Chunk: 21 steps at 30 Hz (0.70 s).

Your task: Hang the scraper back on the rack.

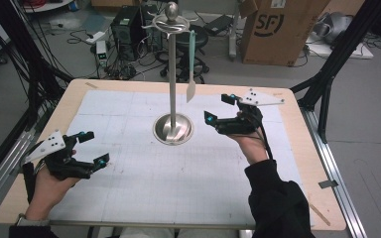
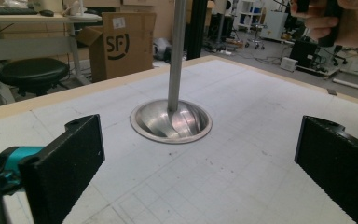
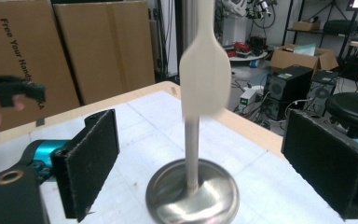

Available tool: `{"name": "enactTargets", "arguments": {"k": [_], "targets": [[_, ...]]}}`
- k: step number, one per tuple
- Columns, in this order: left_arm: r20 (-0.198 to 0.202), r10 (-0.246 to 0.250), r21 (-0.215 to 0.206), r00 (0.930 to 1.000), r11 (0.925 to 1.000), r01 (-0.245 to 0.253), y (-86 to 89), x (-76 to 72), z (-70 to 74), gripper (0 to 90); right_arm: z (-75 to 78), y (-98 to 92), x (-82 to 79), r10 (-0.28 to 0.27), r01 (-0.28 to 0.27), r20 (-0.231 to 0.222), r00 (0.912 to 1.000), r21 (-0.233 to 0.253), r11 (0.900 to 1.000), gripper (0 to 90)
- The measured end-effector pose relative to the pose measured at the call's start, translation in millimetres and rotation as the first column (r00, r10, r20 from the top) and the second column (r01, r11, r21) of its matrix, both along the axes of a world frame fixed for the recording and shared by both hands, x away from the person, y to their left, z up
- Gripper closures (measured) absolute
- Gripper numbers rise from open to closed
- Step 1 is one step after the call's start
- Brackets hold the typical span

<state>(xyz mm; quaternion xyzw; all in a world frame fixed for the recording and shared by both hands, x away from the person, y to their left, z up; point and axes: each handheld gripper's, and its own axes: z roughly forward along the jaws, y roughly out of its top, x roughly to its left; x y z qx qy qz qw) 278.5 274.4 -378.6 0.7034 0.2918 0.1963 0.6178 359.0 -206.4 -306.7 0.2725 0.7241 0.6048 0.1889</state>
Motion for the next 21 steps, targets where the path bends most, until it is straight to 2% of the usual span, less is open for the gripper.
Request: {"name": "enactTargets", "arguments": {"k": [1,3,5,6,13,21], "targets": [[0.0,-0.003,0.0,1.0,1.0,0.003,-1.0,1.1,-0.2,1.9,-3.7,-1.8,-2.0,-0.002,0.002,-0.016,0.9999,0.006,1.0,0.3],[-0.002,-0.006,0.003,1.0,1.0,0.006,-2.9,3.4,-0.7,1.9,-11.4,-5.9,-7.0,0.0,0.0,-0.051,0.9987,-0.003,1.0,0.3],[-0.004,-0.009,0.005,1.0,1.0,0.009,-4.6,5.4,-1.3,1.9,-18.7,-9.4,-13.9,-0.015,0.013,-0.033,0.9993,-0.051,0.999,0.4],[-0.005,-0.009,0.006,0.9999,0.9999,0.009,-5.5,6.4,-1.7,1.9,-22.1,-11.5,-17.5,-0.023,0.021,-0.029,0.9993,-0.059,0.998,0.3],[-0.009,-0.015,0.006,0.9999,0.9999,0.015,-9.4,12.0,-3.2,1.9,-43.3,-30.0,-38.2,-0.066,0.064,-0.027,0.9975,-0.067,0.996,0.4],[-0.016,-0.01,0.02,0.9998,0.9997,0.011,-11.4,15.8,-6.5,1.9,-63.6,-53.6,-55.7,-0.114,0.109,-0.054,0.992,-0.085,0.99,0.4]]}}
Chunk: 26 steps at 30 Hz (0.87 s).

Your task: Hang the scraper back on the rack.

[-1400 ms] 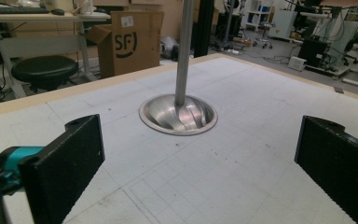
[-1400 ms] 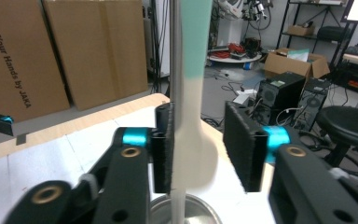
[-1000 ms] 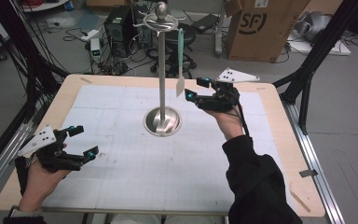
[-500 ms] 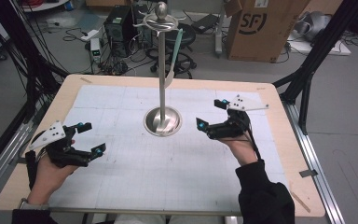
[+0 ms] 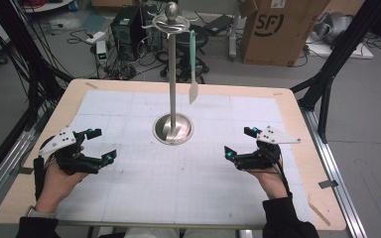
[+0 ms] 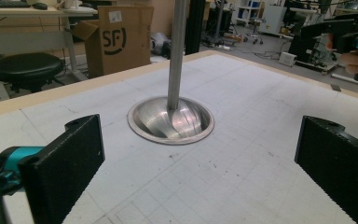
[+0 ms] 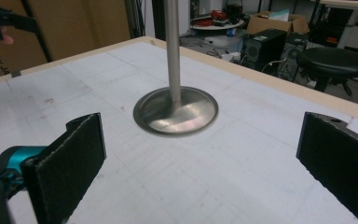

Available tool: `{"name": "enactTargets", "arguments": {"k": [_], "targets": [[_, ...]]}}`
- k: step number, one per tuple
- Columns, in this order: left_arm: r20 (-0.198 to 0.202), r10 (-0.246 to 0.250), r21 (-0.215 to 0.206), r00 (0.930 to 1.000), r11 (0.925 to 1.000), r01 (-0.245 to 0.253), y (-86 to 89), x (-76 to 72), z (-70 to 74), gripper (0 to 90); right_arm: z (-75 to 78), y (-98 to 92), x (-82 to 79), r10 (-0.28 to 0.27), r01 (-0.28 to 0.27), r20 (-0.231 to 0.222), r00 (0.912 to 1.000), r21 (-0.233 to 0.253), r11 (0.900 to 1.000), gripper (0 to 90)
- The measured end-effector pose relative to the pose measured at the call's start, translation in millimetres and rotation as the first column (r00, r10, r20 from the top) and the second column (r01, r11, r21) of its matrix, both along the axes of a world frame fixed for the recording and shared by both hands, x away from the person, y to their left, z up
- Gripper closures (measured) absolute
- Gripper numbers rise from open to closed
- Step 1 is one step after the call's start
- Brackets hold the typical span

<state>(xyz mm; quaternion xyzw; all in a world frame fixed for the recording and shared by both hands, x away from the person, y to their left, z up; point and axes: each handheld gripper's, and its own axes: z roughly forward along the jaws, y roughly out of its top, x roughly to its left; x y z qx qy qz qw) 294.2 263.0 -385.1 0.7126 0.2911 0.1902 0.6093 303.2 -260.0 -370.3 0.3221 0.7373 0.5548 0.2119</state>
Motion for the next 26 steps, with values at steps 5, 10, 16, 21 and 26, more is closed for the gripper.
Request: {"name": "enactTargets", "arguments": {"k": [5,10,16,21,26], "targets": [[-0.005,0.005,0.012,1.0,0.9999,-0.005,-0.4,1.4,-2.2,1.9,-11.0,-20.9,-5.0,0.051,-0.05,-0.044,0.9977,0.033,0.998,0.4],[0.001,0.012,0.005,0.9999,0.9999,-0.012,2.9,1.5,-1.3,1.9,-14.0,-41.2,-9.3,0.033,-0.031,-0.041,0.9986,0.063,0.998,0.4],[-0.005,0.014,0.012,0.9999,0.9998,-0.014,4.1,2.0,-4.6,1.9,-17.6,-70.3,-15.9,-0.02,0.024,-0.036,0.9992,0.118,0.993,0.4],[-0.009,0.029,0.011,0.9996,0.9995,-0.028,7.5,0.6,-8.2,1.9,-18.3,-88.1,-21.0,-0.033,0.033,-0.004,0.9994,0.155,0.987,0.4],[-0.014,0.04,0.006,0.9991,0.9992,-0.039,9.2,0.6,-9.8,1.9,-19.9,-91.9,-20.2,-0.044,0.044,-0.006,0.999,0.166,0.985,0.4]]}}
